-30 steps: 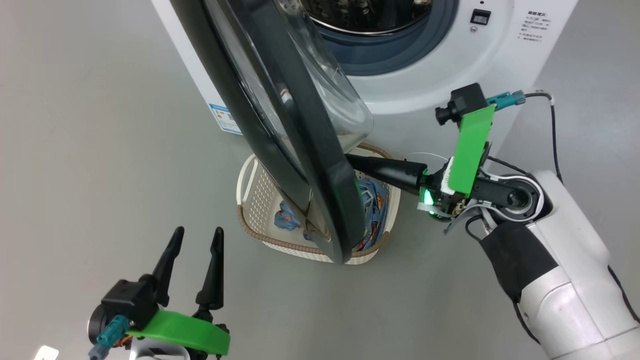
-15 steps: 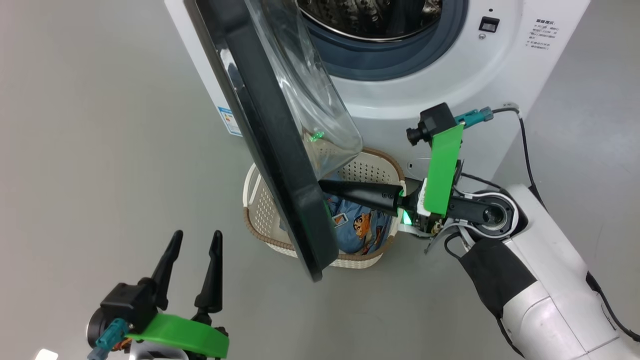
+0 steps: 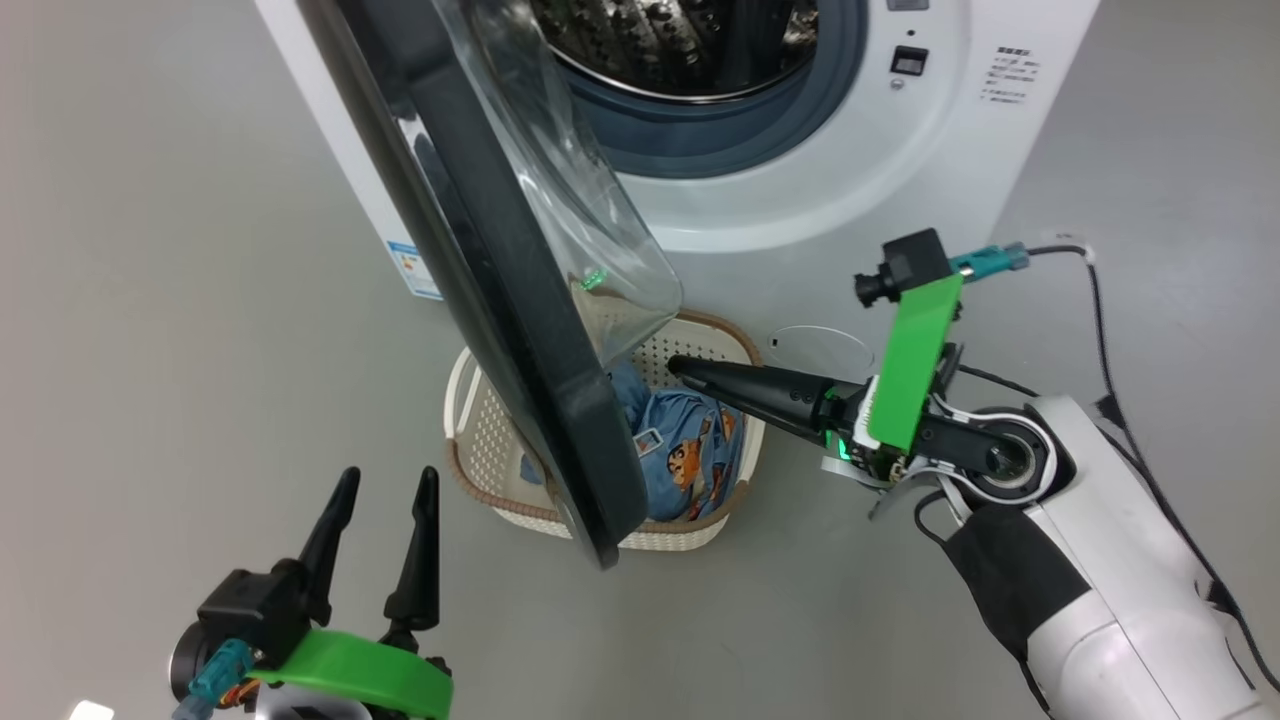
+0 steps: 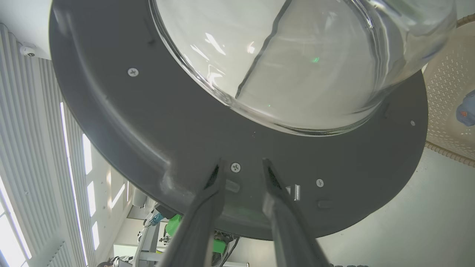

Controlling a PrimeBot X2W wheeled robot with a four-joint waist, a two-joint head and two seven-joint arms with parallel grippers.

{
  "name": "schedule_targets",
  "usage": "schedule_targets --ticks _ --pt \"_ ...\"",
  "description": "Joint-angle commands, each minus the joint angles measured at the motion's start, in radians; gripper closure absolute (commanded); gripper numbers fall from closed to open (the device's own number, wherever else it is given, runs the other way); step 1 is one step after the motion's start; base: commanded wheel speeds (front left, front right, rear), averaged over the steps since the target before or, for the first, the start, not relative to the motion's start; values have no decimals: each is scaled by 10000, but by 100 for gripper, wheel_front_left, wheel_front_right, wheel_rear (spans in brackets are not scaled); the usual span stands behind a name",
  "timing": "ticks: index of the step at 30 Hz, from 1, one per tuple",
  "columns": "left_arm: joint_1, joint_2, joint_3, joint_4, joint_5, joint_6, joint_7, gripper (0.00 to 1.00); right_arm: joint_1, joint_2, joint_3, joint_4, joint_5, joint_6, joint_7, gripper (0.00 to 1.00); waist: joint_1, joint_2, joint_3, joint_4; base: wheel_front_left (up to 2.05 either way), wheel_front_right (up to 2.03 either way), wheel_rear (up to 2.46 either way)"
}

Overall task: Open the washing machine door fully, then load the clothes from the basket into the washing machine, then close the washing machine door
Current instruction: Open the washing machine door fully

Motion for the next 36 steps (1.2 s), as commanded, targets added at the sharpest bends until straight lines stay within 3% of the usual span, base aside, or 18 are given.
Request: schedule_targets --ticks 1,21,36 --pt "-208 175 356 -163 88 -22 -65 0 165 104 62 -324 -132 17 -133 0 -1 0 -105 -157 0 0 0" --pt "191 219 713 -126 348 -24 -65 0 2177 -1325 265 -468 -609 17 -1832 0 -1 0 -622 -1176 0 0 0" --pt "615 280 966 -179 364 -24 -65 0 3857 -2598 907 -226 -1302 17 -3977 0 -1 0 -943 -1795 0 0 0"
